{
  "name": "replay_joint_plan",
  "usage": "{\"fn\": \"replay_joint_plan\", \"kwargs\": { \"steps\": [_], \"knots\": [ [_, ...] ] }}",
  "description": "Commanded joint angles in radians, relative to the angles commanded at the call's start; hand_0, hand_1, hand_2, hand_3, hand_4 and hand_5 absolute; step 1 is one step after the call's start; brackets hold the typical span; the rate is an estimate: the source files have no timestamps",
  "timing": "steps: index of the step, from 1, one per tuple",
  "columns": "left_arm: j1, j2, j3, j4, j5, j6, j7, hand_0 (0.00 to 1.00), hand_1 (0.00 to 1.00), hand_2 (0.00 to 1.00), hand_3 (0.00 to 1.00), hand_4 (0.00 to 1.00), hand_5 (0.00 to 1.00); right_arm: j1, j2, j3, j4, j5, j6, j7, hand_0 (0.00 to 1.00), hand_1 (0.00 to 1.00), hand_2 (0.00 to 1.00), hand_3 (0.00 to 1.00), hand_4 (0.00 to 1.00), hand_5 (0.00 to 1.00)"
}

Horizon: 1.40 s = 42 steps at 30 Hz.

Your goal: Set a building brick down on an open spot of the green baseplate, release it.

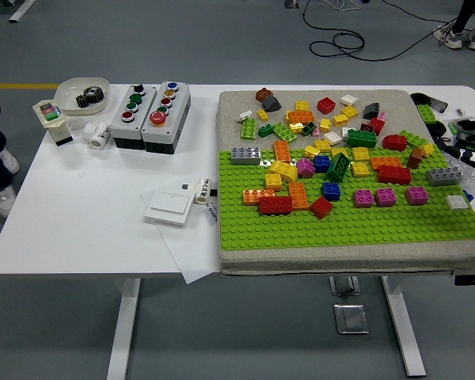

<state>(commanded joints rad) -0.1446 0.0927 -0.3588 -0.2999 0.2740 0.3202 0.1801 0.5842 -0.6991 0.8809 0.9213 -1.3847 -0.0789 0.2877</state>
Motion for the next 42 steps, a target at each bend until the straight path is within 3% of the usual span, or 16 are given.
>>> {"fn": "replay_joint_plan", "kwargs": {
  "steps": [1, 2, 7, 8, 10, 15, 21, 30, 32, 42],
  "knots": [
    [0.0, 0.0, 0.0, 0.0, 0.0, 0.0, 0.0, 0.604, 0.68, 0.646, 0.549, 0.566, 0.608, 0.002, 0.0, -0.003, -0.003, -0.006, -0.001, 0.002, 0.824, 0.783, 0.826, 0.837, 0.917, 0.53],
    [0.0, 0.0, 0.0, 0.0, 0.0, 0.0, 0.0, 0.604, 0.68, 0.646, 0.549, 0.565, 0.608, 0.005, 0.0, -0.006, -0.006, -0.011, -0.002, 0.004, 0.804, 0.768, 0.815, 0.82, 0.881, 0.433],
    [-0.004, 0.001, 0.005, -0.002, -0.008, 0.002, -0.001, 0.604, 0.68, 0.646, 0.549, 0.565, 0.608, 0.11, 0.038, -0.122, -0.169, -0.205, -0.074, 0.111, 0.804, 0.768, 0.815, 0.82, 0.881, 0.433],
    [-0.004, 0.001, 0.005, -0.002, -0.009, 0.002, -0.001, 0.606, 0.68, 0.646, 0.549, 0.565, 0.607, 0.116, 0.041, -0.128, -0.187, -0.237, -0.08, 0.117, 0.789, 0.747, 0.774, 0.784, 0.842, 0.352],
    [-0.008, 0.001, 0.008, -0.003, -0.013, 0.003, -0.002, 0.606, 0.68, 0.646, 0.549, 0.565, 0.607, 0.147, 0.061, -0.164, -0.245, -0.317, -0.128, 0.159, 0.789, 0.747, 0.774, 0.784, 0.842, 0.352],
    [-0.015, 0.001, 0.011, -0.004, -0.02, 0.005, -0.003, 0.606, 0.684, 0.647, 0.549, 0.565, 0.608, 0.178, 0.084, -0.21, -0.309, -0.428, -0.181, 0.198, 0.752, 0.723, 0.758, 0.748, 0.822, 0.321],
    [-0.025, 0.0, 0.013, -0.006, -0.026, 0.007, -0.003, 0.607, 0.684, 0.648, 0.548, 0.566, 0.608, 0.215, 0.112, -0.258, -0.359, -0.457, -0.174, 0.197, 0.745, 0.721, 0.754, 0.749, 0.802, 0.32],
    [-0.035, -0.005, 0.003, -0.007, -0.015, 0.011, 0.004, 0.608, 0.684, 0.649, 0.548, 0.565, 0.608, 0.265, 0.17, -0.297, -0.443, -0.464, -0.114, 0.145, 0.758, 0.75, 0.776, 0.774, 0.774, 0.334],
    [-0.038, -0.005, 0.002, -0.008, -0.012, 0.011, 0.006, 0.609, 0.687, 0.649, 0.548, 0.565, 0.607, 0.271, 0.177, -0.304, -0.457, -0.466, -0.104, 0.137, 0.782, 0.771, 0.81, 0.813, 0.779, 0.36],
    [-0.06, -0.01, -0.006, -0.012, 0.001, 0.012, 0.013, 0.609, 0.686, 0.65, 0.548, 0.564, 0.607, 0.293, 0.193, -0.315, -0.527, -0.462, -0.098, 0.124, 0.793, 0.784, 0.815, 0.81, 0.77, 0.378]
  ]
}}
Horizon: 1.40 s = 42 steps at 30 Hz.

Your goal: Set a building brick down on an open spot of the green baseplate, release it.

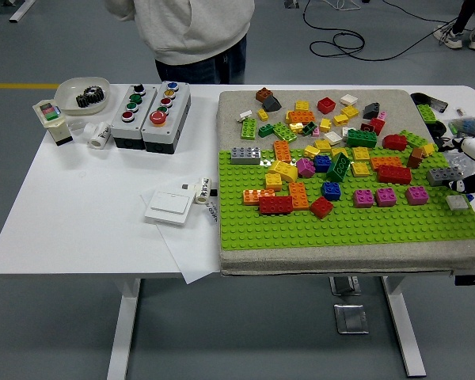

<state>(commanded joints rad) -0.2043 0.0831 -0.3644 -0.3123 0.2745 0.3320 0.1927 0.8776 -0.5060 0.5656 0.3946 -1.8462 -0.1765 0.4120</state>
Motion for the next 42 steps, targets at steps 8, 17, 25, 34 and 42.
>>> {"fn": "replay_joint_plan", "kwargs": {
  "steps": [8, 17, 25, 34, 42],
  "knots": [
    [-0.006, -0.001, -0.002, -0.001, 0.005, 0.001, 0.001, 0.609, 0.687, 0.651, 0.549, 0.565, 0.608, 0.004, -0.001, -0.01, -0.019, 0.002, 0.013, -0.01, 0.807, 0.798, 0.827, 0.836, 0.766, 0.391],
    [-0.006, -0.001, -0.006, -0.001, 0.01, 0.001, 0.004, 0.608, 0.688, 0.652, 0.549, 0.565, 0.607, 0.005, 0.007, -0.014, -0.013, 0.002, 0.017, -0.011, 0.811, 0.797, 0.831, 0.822, 0.756, 0.399],
    [-0.002, -0.002, -0.008, -0.001, 0.012, 0.0, 0.006, 0.608, 0.688, 0.651, 0.548, 0.565, 0.607, 0.005, 0.005, -0.017, -0.011, 0.0, 0.02, -0.015, 0.812, 0.796, 0.831, 0.822, 0.746, 0.41],
    [0.001, -0.002, -0.009, 0.0, 0.011, -0.001, 0.006, 0.605, 0.686, 0.65, 0.548, 0.564, 0.606, -0.004, 0.001, -0.012, -0.008, -0.005, 0.023, -0.018, 0.813, 0.8, 0.831, 0.832, 0.747, 0.423],
    [0.006, -0.003, -0.002, 0.002, -0.001, -0.002, -0.001, 0.606, 0.684, 0.647, 0.549, 0.564, 0.606, -0.006, -0.011, 0.004, 0.024, -0.033, 0.027, -0.018, 0.814, 0.801, 0.83, 0.83, 0.748, 0.426]
  ]
}}
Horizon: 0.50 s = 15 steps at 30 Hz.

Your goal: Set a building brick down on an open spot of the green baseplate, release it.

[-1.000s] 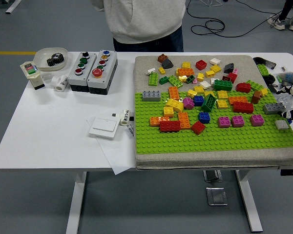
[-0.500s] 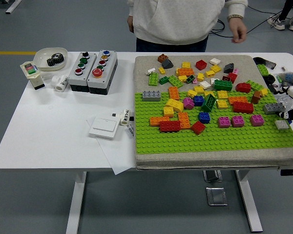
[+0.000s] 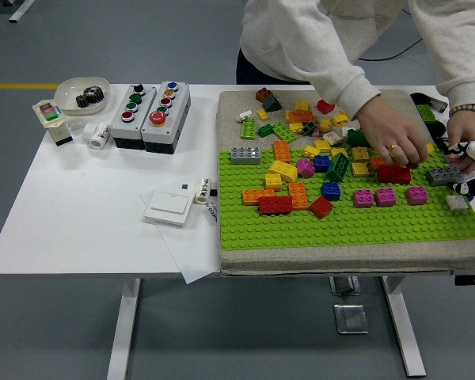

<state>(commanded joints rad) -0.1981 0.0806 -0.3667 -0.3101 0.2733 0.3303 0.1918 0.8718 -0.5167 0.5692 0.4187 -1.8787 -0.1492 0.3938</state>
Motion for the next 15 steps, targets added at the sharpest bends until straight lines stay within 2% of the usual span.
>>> {"fn": "replay_joint_plan", "kwargs": {
  "steps": [8, 15],
  "knots": [
    [0.011, 0.0, 0.002, 0.004, -0.008, 0.0, -0.005, 0.606, 0.684, 0.649, 0.549, 0.564, 0.605, -0.009, -0.025, 0.009, 0.057, -0.027, 0.011, -0.003, 0.817, 0.801, 0.827, 0.83, 0.759, 0.423],
    [0.02, 0.0, 0.004, 0.006, -0.012, -0.001, -0.007, 0.606, 0.683, 0.648, 0.548, 0.564, 0.605, -0.04, -0.072, 0.051, 0.142, -0.038, 0.026, -0.013, 0.819, 0.802, 0.826, 0.834, 0.763, 0.423]
  ]
}}
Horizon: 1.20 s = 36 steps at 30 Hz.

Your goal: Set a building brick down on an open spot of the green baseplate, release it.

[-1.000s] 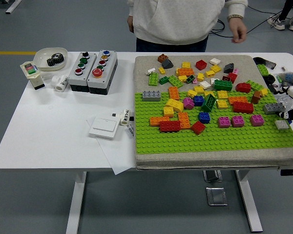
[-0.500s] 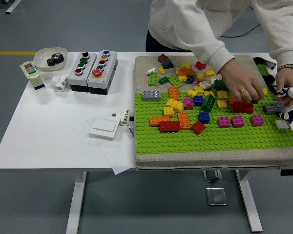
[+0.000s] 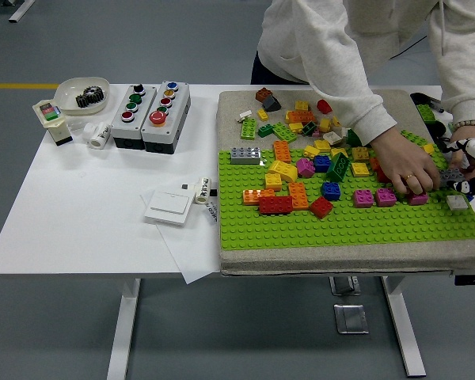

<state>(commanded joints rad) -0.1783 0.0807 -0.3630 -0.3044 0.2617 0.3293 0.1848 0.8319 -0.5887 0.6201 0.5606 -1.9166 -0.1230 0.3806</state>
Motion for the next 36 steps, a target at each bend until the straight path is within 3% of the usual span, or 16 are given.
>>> {"fn": "replay_joint_plan", "kwargs": {
  "steps": [12, 26, 36],
  "knots": [
    [0.017, 0.0, -0.006, 0.002, 0.012, -0.004, 0.003, 0.606, 0.682, 0.646, 0.548, 0.565, 0.605, -0.095, -0.096, 0.108, 0.204, -0.003, 0.029, -0.024, 0.821, 0.802, 0.826, 0.831, 0.768, 0.429],
    [0.024, 0.001, -0.012, 0.003, 0.028, -0.006, 0.005, 0.607, 0.681, 0.645, 0.548, 0.566, 0.605, -0.149, -0.134, 0.138, 0.271, -0.028, 0.051, -0.032, 0.827, 0.802, 0.826, 0.83, 0.78, 0.442],
    [0.028, 0.002, -0.018, 0.003, 0.041, -0.007, 0.01, 0.607, 0.68, 0.644, 0.548, 0.566, 0.605, -0.157, -0.132, 0.137, 0.281, -0.029, 0.054, -0.032, 0.829, 0.802, 0.826, 0.828, 0.789, 0.45]
  ]
}}
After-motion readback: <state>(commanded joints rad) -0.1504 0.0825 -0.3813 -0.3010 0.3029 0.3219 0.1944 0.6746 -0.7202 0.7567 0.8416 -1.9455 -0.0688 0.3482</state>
